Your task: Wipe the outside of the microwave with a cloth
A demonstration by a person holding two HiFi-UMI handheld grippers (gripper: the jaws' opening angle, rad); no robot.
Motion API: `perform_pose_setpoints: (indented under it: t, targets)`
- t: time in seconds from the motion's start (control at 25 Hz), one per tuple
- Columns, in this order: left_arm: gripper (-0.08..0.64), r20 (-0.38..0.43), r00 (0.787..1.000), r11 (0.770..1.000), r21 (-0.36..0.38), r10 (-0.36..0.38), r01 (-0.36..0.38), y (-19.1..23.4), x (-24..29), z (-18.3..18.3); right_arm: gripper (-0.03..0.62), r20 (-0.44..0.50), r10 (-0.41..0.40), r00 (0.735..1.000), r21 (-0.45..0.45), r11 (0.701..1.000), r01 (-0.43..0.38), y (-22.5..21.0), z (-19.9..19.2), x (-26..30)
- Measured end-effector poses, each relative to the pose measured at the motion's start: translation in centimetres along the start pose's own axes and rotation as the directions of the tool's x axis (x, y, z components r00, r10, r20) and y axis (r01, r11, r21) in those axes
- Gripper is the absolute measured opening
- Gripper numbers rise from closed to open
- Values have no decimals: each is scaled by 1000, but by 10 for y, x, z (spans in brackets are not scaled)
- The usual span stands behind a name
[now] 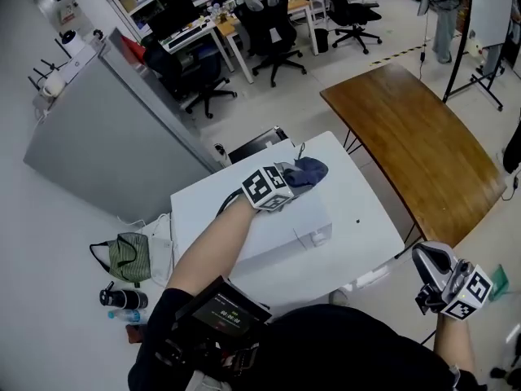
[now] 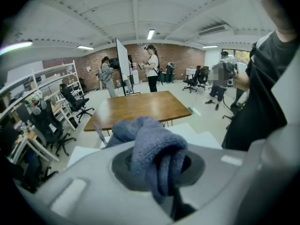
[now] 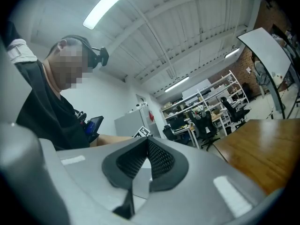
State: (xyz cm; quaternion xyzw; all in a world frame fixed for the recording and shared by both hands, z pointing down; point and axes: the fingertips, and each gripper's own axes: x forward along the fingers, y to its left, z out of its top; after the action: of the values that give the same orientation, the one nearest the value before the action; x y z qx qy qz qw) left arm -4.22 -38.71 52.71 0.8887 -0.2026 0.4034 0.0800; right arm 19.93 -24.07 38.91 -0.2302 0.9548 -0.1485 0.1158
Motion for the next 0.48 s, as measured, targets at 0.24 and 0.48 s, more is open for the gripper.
perform_pose_setpoints:
  t: [0.24, 0.48]
  targets:
    - [58, 75, 997, 1000, 20, 19, -20, -15, -69, -11, 5, 6, 71, 997, -17, 997, -71, 23, 1, 37]
    - [58, 17, 989, 987, -60, 147, -146, -52, -231, -163, 5, -21, 259, 966, -36, 965, -260, 108, -25, 138]
